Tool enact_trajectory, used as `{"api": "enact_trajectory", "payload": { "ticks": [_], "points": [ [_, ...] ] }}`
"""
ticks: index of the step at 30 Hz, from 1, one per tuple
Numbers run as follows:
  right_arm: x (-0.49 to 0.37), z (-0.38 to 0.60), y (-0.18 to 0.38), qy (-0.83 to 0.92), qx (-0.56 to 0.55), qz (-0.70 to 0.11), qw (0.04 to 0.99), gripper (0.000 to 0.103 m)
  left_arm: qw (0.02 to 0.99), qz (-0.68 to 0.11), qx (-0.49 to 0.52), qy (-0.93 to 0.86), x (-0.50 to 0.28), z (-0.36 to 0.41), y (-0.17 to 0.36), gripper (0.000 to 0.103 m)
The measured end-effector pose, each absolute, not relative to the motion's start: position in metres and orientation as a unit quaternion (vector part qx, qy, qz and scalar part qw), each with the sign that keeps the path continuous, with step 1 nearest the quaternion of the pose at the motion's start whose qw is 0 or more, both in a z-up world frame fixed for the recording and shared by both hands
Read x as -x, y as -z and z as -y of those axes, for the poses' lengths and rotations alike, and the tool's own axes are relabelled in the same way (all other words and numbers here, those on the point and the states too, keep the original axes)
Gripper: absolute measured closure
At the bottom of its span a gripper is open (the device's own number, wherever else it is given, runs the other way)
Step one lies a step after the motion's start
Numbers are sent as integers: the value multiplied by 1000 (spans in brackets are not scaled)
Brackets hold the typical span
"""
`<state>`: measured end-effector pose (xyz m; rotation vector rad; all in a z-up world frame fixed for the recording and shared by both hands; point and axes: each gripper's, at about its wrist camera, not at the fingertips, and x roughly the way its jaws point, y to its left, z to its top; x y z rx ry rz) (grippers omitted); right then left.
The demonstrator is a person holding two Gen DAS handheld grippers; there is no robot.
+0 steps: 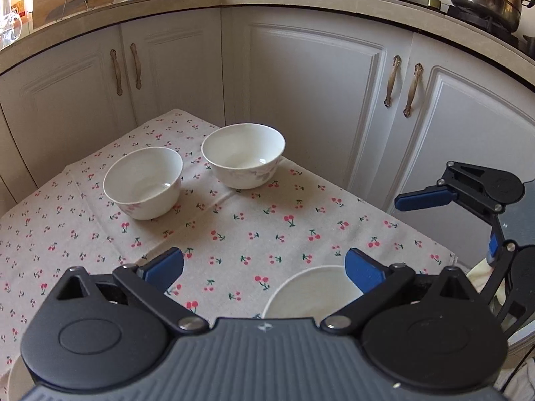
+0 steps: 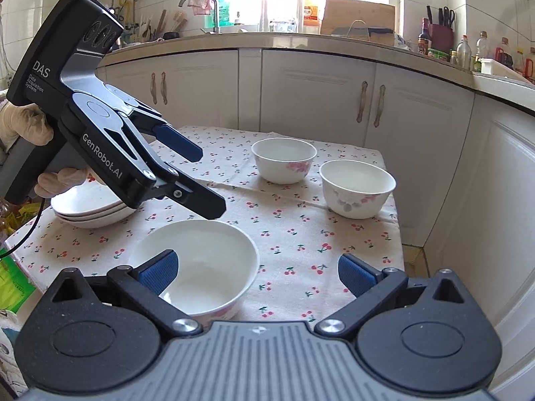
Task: Organize plates and bowls
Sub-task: 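Lower the bowl onto the tablecloth and open the left tool, then grasp the rim of the next white bowl with the left tool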
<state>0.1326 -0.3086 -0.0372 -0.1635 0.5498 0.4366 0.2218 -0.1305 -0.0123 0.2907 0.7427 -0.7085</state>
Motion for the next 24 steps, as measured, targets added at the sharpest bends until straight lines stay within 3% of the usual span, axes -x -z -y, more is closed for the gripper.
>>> {"api": "enact_trajectory", "payload": {
  "ticks": [24],
  "points": [
    [-277, 361, 64, -183, 109, -265, 940, 0, 833, -377, -176, 366, -361, 219, 30, 3]
  ]
}}
